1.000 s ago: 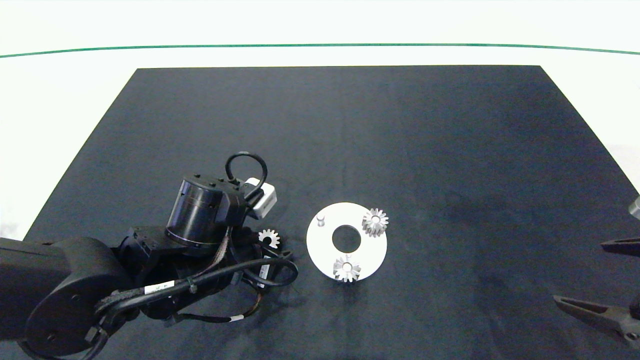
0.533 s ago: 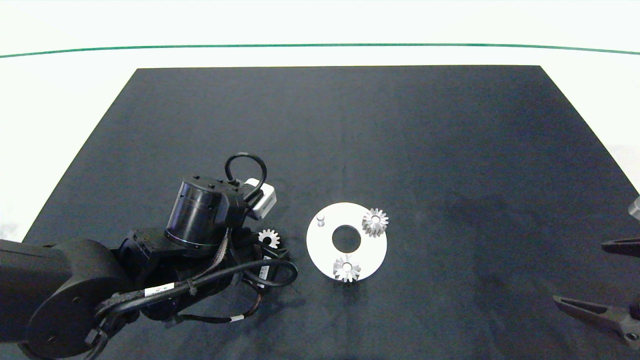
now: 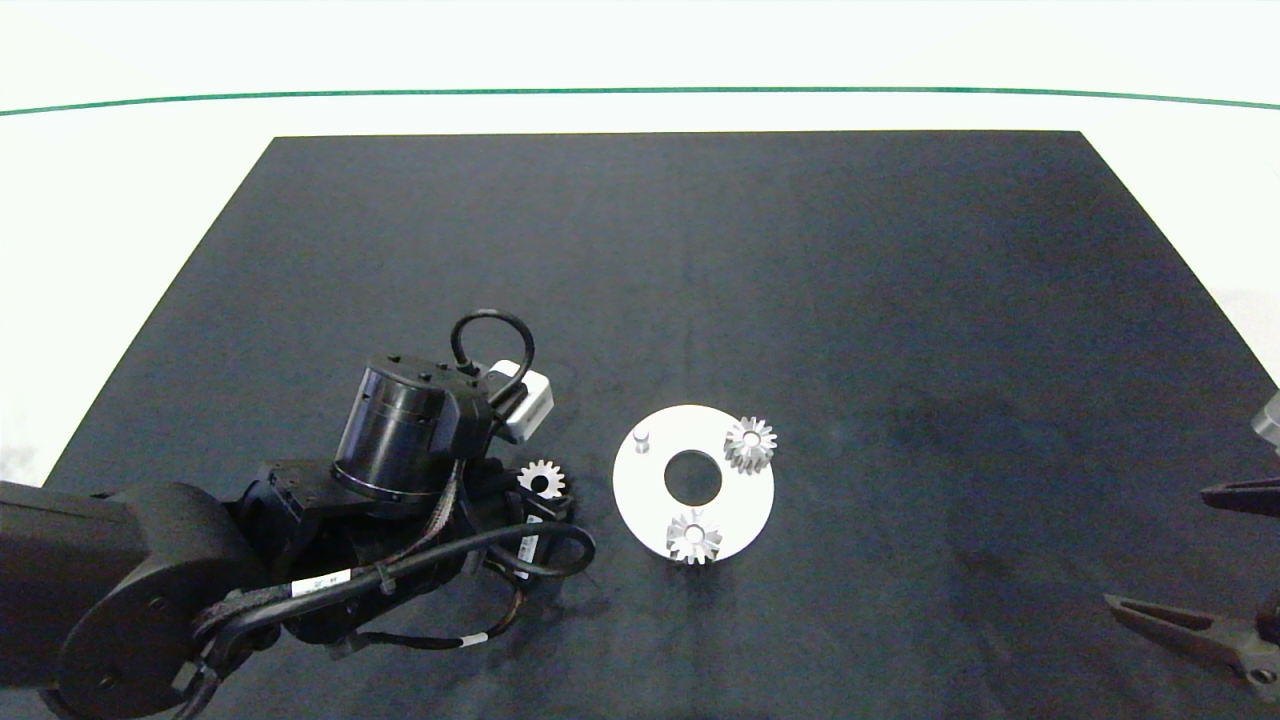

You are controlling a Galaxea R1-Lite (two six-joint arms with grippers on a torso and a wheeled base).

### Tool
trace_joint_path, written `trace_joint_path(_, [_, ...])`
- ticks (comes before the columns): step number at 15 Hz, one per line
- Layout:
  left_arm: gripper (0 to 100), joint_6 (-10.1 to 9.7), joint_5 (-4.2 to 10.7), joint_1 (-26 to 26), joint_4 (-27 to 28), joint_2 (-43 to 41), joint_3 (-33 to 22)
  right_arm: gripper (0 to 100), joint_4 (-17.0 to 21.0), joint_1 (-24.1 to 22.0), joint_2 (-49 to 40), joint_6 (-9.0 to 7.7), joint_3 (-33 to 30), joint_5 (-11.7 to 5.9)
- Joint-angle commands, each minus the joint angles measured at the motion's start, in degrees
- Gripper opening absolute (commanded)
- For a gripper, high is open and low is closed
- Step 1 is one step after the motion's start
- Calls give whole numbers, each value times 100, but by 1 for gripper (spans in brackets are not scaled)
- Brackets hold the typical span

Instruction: Install three planetary gears onto the carrier pins

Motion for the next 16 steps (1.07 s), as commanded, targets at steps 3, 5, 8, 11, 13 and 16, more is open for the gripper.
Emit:
trace_joint_path(3, [28, 8, 9, 7, -9, 6, -1, 100, 20, 9, 37, -38, 33, 6])
trace_joint_path(5, [25, 8, 9, 7, -9, -3, -1, 100, 20, 17, 37, -47, 42, 6])
trace_joint_path(8, [19, 8, 9, 7, -9, -3, -1, 100, 20, 26, 37, -47, 50, 15])
trace_joint_path(11, [13, 8, 9, -2, 0, -3, 8, 100, 11, 35, 46, -56, 77, 15])
trace_joint_path(13, [8, 8, 9, -2, 0, -21, 8, 100, 11, 35, 46, -64, 77, 15])
trace_joint_path(16, [2, 8, 9, -2, 0, -38, 8, 100, 11, 35, 46, -56, 77, 15])
